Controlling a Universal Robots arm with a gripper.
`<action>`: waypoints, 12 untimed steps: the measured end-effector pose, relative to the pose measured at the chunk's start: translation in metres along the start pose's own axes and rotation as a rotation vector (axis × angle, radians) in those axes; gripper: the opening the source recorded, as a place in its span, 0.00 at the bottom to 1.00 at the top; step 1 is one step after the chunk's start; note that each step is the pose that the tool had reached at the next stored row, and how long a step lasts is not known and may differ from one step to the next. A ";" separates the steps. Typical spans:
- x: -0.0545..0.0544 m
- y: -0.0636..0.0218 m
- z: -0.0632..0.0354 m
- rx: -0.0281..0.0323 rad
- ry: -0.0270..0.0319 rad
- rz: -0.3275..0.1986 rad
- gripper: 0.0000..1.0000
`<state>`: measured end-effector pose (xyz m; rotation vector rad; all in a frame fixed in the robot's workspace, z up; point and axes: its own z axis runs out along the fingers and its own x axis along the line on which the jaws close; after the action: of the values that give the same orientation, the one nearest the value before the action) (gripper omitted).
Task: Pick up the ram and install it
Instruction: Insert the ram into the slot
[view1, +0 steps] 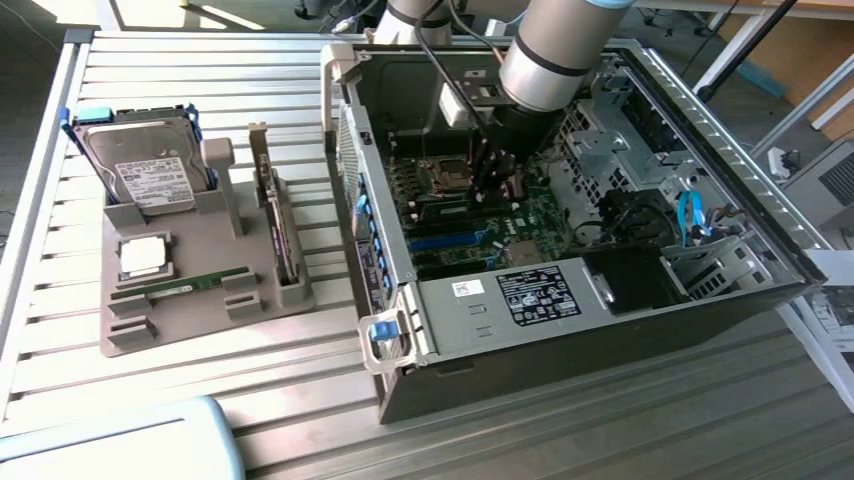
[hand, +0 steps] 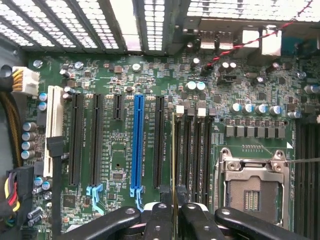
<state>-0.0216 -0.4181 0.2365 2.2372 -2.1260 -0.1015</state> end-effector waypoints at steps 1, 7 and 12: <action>0.000 0.0000 0.0000 0.0000 0.0005 -0.006 0.14; -0.001 -0.0030 -0.0001 0.0000 0.0003 -0.002 0.14; -0.001 -0.0035 0.0001 0.0001 -0.0002 0.003 0.14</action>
<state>-0.0182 -0.4165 0.2361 2.2346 -2.1290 -0.1014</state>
